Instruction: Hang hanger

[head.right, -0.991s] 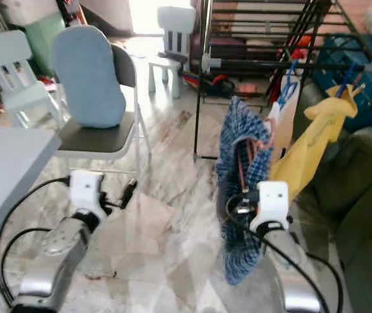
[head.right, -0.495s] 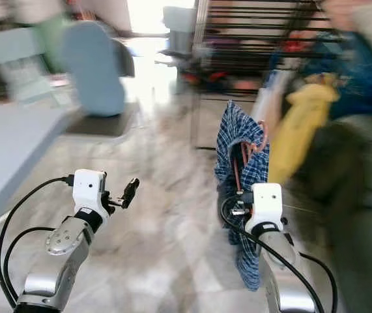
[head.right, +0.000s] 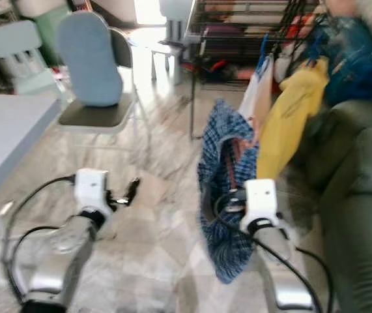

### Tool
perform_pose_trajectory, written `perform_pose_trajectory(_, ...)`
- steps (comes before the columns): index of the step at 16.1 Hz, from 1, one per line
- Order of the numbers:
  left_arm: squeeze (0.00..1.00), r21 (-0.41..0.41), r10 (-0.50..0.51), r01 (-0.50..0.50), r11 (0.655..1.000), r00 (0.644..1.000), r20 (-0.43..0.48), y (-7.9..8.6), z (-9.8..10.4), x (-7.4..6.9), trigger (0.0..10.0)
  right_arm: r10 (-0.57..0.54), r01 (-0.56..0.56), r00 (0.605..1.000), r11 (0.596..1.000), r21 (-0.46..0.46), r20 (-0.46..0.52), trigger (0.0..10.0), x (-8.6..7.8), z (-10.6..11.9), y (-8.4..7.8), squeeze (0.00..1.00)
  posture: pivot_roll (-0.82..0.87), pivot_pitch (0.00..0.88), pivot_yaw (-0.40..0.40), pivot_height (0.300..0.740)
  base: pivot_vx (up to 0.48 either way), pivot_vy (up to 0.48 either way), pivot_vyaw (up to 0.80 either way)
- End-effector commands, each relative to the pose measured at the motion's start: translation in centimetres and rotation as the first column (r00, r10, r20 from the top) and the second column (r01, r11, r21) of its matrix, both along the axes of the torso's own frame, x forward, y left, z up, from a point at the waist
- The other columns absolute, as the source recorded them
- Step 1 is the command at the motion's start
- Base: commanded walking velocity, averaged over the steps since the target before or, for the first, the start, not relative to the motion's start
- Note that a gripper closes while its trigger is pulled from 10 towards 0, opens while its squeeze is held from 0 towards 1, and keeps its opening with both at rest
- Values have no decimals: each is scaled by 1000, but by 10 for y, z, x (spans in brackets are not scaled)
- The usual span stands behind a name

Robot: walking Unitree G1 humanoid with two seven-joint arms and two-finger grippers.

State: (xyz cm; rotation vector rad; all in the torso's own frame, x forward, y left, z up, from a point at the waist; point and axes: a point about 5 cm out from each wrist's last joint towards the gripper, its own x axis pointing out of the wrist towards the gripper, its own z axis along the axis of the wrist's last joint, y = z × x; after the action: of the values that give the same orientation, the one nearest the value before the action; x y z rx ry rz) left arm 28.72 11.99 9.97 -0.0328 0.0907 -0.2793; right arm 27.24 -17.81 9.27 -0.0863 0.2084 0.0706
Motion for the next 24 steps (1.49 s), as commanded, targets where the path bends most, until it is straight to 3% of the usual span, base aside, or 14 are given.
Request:
perform_pose_trajectory(1,0,20,20,-20,1000,1000,-4,7,-1,1,10000,29,-29,999,1000,1,41,10000,4,8,6,0,-180,83,41,740,0,0,0)
perform_pose_trajectory(5,0,-30,36,-37,999,998,-45,6,-5,3,10000,102,-100,992,995,-29,76,10000,10,15,20,0,-191,89,39,740,0,0,517)
perform_pose_trajectory(10,0,-34,40,-41,999,999,-23,10,-1,6,10000,116,-115,990,993,-23,77,10000,10,15,25,0,-192,104,35,740,0,0,800)
perform_pose_trajectory(21,0,-3,19,-19,1000,1000,-13,9,-1,12,10000,137,-136,988,990,-26,71,10000,7,12,28,0,-192,106,27,740,0,0,800)
perform_pose_trajectory(24,0,-8,-7,6,1000,1000,-19,1,-4,9,10000,146,-144,987,989,-38,70,10000,8,12,26,0,-194,101,25,740,0,0,800)
